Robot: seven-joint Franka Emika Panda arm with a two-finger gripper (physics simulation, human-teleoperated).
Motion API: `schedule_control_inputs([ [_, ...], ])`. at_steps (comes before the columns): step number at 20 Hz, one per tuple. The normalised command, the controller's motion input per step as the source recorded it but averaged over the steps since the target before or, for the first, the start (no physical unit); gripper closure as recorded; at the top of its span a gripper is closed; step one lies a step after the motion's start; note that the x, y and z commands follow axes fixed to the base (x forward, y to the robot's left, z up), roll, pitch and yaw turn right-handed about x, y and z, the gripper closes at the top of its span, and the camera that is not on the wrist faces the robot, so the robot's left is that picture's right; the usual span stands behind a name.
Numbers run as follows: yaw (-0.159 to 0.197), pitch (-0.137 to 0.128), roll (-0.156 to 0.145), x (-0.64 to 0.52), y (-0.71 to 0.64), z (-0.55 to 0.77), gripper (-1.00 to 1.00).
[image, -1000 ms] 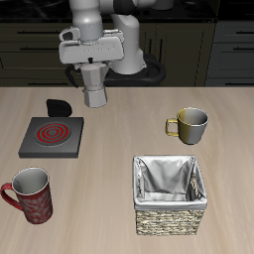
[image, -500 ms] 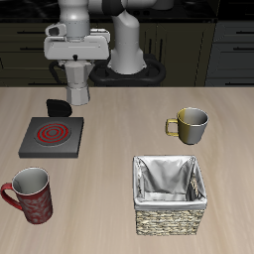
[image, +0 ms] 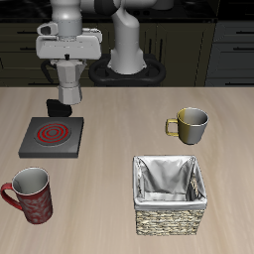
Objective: Place the moka pot on the stove
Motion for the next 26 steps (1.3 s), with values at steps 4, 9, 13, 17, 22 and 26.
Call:
schedule_control_inputs([
  [4, -0.042, 0.025, 0.028, 0.04, -0.29, 0.04, 1.0],
  [9, -0.005, 0.028, 0.064, 0.03, -0.22, -0.04, 1.0],
  [13, 0.004, 0.016, 0.011, 0.01, -0.26, -0.07, 1.0],
  [17, -0.032, 0.019, -0.006, 0.02, -0.32, -0.03, 1.0],
  [22, -0.032, -0.016, -0.062, 0.03, -0.31, 0.0, 1.0],
  [26, -0.04, 0.005, -0.042, 0.07, -0.06, -0.06, 1.0],
])
